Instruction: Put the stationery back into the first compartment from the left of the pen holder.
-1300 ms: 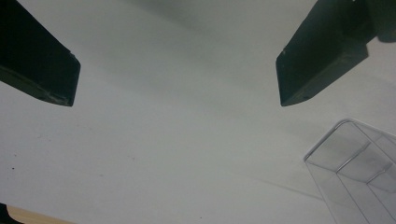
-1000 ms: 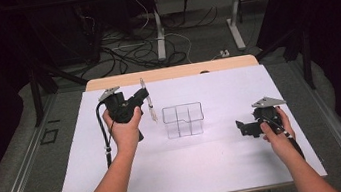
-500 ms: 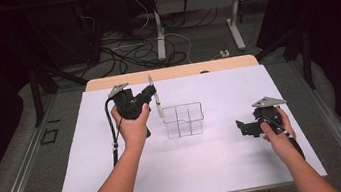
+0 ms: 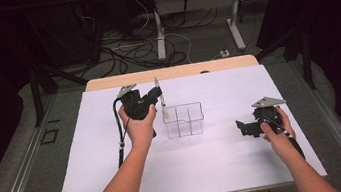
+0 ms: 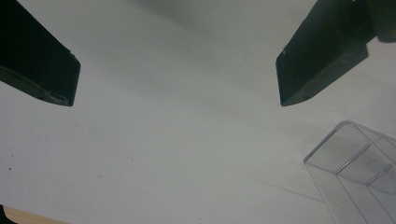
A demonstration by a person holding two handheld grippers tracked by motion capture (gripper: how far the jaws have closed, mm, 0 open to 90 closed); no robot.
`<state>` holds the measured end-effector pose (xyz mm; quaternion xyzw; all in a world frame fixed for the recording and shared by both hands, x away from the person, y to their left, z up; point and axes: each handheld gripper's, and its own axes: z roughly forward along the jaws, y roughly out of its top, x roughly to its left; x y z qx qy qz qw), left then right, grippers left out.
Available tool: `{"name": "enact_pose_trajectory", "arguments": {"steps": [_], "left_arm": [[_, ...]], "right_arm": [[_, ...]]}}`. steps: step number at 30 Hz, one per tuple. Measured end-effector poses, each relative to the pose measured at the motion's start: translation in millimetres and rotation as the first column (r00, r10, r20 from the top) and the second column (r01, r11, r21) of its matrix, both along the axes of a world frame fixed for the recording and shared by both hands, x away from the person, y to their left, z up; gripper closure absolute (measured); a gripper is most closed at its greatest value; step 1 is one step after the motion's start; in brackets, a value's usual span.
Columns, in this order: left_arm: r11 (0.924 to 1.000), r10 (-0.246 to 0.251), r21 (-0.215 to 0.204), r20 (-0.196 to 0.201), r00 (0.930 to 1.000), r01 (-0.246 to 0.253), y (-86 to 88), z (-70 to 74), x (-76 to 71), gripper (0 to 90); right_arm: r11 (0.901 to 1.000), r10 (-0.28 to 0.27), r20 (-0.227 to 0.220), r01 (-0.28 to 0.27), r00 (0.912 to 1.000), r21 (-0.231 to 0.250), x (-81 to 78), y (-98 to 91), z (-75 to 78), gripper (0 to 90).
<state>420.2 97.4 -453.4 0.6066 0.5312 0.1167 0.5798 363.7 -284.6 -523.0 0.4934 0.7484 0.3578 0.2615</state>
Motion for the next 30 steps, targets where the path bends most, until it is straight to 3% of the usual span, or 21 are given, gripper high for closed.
{"name": "enact_pose_trajectory", "arguments": {"steps": [22, 26, 30], "left_arm": [[0.9996, -0.014, 0.022, -0.059, 0.9981, 0.016, -0.2, -17.6, -1.8, 79.3], [0.9997, -0.021, 0.010, -0.079, 0.9967, 0.022, 3.6, -17.9, -1.8, 74.2], [0.9999, -0.012, 0.006, -0.062, 0.9980, 0.012, 9.2, -14.0, -3.4, 67.0]], "right_arm": [[1.0000, 0.003, -0.003, -0.003, 1.0000, 0.002, 0.2, 1.4, -0.3, 0.0], [1.0000, 0.003, -0.001, -0.003, 1.0000, -0.002, 0.2, 1.3, -0.6, 0.0], [1.0000, 0.002, -0.003, -0.002, 1.0000, 0.002, 0.0, 1.1, -0.3, 0.0]]}}
